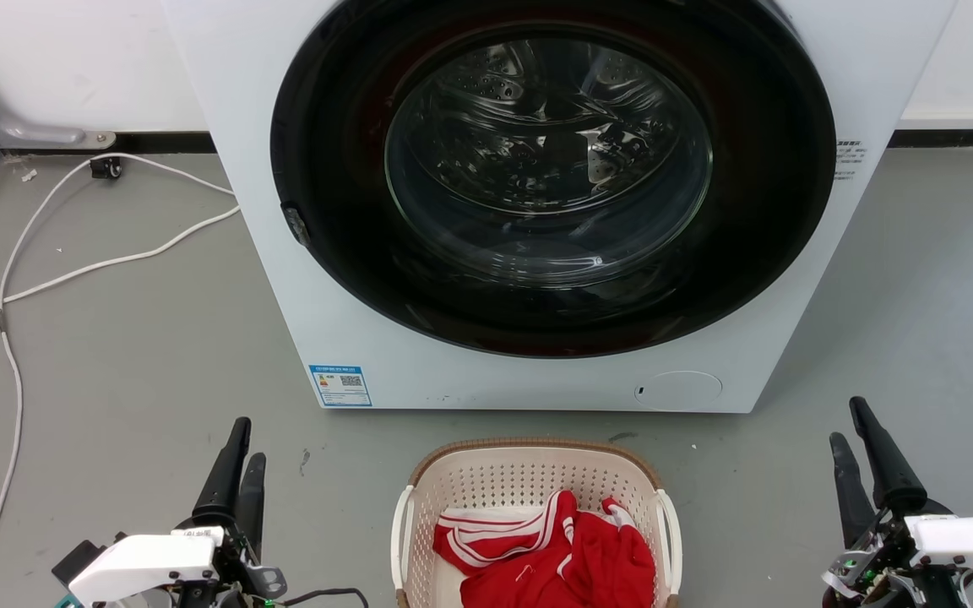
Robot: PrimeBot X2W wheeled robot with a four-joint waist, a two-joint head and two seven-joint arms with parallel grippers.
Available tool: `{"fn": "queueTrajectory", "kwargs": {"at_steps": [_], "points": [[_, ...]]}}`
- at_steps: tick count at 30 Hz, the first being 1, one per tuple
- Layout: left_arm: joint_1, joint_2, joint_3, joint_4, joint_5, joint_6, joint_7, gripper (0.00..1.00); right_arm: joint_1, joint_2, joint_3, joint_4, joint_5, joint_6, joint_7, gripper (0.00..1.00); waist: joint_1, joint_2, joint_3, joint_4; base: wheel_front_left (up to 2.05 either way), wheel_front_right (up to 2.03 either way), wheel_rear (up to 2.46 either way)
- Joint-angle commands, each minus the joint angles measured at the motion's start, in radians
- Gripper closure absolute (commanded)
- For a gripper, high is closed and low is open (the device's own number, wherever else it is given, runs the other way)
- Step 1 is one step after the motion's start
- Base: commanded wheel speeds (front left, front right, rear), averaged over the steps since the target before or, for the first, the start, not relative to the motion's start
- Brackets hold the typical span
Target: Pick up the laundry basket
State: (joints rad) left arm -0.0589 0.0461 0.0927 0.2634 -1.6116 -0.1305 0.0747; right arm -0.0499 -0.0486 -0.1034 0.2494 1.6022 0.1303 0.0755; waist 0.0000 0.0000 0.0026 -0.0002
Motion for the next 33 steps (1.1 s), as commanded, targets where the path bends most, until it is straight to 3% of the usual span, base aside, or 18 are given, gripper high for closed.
{"fn": "queueTrajectory", "kwargs": {"at_steps": [1, 10, 17, 27, 33], "points": [[-0.007, 0.003, -0.005, -0.027, 0.006, 0.000, -0.010, 0.00, -0.006, -0.003, 0.001, -0.030, -0.009, 0.000, -0.011, 0.00, 0.0000, 0.0000, 0.000, 0.000, 0.00, 0.00, 0.00], [0.008, 0.003, 0.014, -0.042, 0.070, 0.000, -0.052, 0.00, 0.008, -0.003, -0.018, -0.044, -0.083, 0.000, -0.053, 0.00, 0.0000, 0.0000, -0.004, 0.001, 0.00, 0.00, 0.00], [0.012, 0.003, 0.052, -0.063, 0.147, 0.027, -0.081, 0.00, 0.006, -0.003, -0.043, -0.068, -0.234, 0.000, -0.082, 0.00, 0.0000, 0.0000, -0.007, 0.001, 0.00, 0.00, 0.00], [0.019, 0.004, 0.052, -0.193, 0.380, 0.080, -0.119, 0.00, 0.007, -0.003, -0.036, -0.159, -0.484, 0.000, -0.121, 0.00, 0.0000, 0.0000, -0.006, 0.002, 0.00, 0.00, 0.00], [0.027, 0.004, 0.007, -0.274, 0.532, 0.143, -0.141, 0.00, 0.012, -0.003, -0.013, -0.224, -0.670, 0.000, -0.142, 0.00, 0.0000, 0.0000, -0.005, 0.003, 0.00, 0.00, 0.00]]}}
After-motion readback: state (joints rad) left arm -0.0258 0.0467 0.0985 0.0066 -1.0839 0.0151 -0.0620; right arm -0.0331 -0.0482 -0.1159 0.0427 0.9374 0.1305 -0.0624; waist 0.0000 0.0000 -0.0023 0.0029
